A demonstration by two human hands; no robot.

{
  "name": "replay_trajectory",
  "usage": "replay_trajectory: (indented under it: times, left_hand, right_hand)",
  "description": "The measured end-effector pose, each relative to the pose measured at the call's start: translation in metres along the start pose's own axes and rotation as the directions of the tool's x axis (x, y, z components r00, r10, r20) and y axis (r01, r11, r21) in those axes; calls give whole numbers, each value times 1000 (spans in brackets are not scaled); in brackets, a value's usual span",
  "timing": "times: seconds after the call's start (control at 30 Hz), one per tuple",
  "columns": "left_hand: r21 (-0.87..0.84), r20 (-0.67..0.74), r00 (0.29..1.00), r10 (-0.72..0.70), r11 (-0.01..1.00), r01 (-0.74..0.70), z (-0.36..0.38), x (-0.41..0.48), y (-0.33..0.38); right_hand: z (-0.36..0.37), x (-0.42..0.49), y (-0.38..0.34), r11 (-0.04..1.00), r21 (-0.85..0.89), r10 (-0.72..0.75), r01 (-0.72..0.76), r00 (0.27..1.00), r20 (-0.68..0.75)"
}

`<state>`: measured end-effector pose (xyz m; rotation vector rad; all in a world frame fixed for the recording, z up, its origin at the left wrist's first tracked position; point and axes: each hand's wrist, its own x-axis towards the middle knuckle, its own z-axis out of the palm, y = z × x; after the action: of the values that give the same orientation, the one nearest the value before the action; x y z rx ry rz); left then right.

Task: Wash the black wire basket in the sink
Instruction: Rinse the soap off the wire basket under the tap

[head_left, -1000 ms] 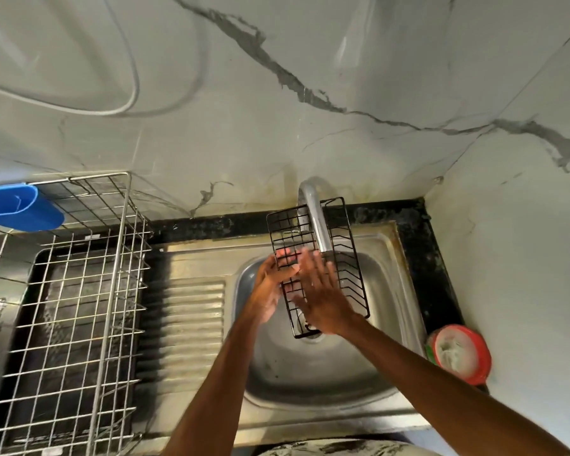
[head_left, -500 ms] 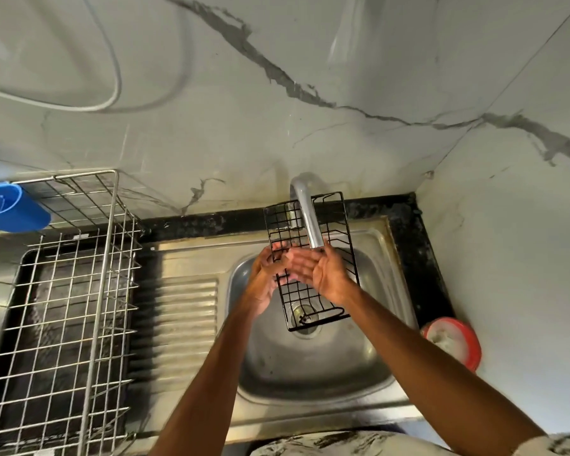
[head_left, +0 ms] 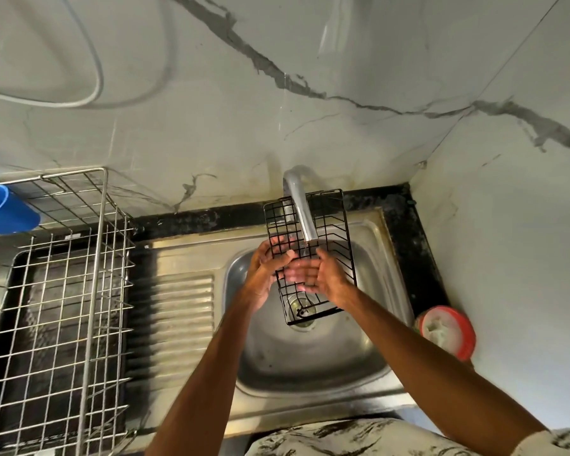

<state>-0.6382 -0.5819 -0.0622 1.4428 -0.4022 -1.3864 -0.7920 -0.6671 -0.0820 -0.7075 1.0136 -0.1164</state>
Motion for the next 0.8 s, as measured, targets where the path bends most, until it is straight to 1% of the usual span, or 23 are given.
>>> replay_trajectory:
  times: [0.07, 0.13, 0.17, 0.23, 0.27, 0.3, 0.33, 0.4, 0.47, 0.53, 0.6, 0.63, 0.67, 0.7, 0.73, 0.8]
  left_hand:
    - [37, 25, 1000, 5, 999, -6, 2, 3, -1]
    - [62, 37, 999, -5, 998, 3, 6, 3, 1]
    - [72, 41, 999, -8, 997, 5, 8, 4, 2]
    - [84, 62, 998, -10, 996, 5, 10, 4, 4]
    - [88, 65, 998, -14, 996, 9, 10, 4, 4]
    - [92, 65, 998, -15, 996, 9, 10, 5, 4]
    - [94, 65, 998, -13, 996, 7, 9, 5, 5]
    - [77, 60, 998, 12, 997, -17, 7, 6, 4]
    - [56, 30, 999, 31, 998, -33, 4, 5, 5]
    - [59, 35, 999, 35, 998, -37, 2, 3, 4]
    - [82, 47, 998, 45, 995, -49, 4, 1, 2]
    - [94, 38, 998, 55, 994, -59, 7, 0, 2]
    - [105, 30, 997, 73, 992, -76, 8, -2, 2]
    - [113, 21, 996, 92, 989, -94, 9, -2, 3]
    - [118, 12, 995, 101, 988, -101, 9, -1, 4]
    - [107, -4, 995, 100, 989, -99, 7, 1, 7]
  right_hand:
    - [-2, -1, 5, 990, -131, 52, -54, 998, -24]
    - [-1, -2, -4, 988, -155, 17, -23, 999, -37]
    - [0, -1, -12, 993, -118, -33, 29, 999, -36]
    - [1, 3, -29, 989, 49, -137, 137, 991, -3]
    - [1, 6, -36, 978, 138, -164, 159, 986, 27]
    - [1, 10, -38, 970, 188, -164, 151, 985, 58]
    - [0, 13, -36, 974, 189, -141, 123, 987, 83]
    - [-4, 13, -20, 995, 99, -42, 32, 995, 94]
    - [-10, 9, -1, 996, -44, 79, -75, 993, 84]
    - [-14, 6, 9, 981, -130, 146, -141, 989, 31]
    - [-12, 5, 7, 955, -241, 163, -173, 985, -60]
    - [-10, 4, 2, 930, -330, 133, -163, 985, -113]
    - [-7, 3, -3, 904, -410, 62, -124, 985, -162]
    - [-5, 4, -8, 889, -455, -37, -57, 980, -194]
    - [-2, 4, -14, 894, -447, -121, 13, 969, -214]
    - [3, 3, -27, 938, -331, -190, 100, 949, -252]
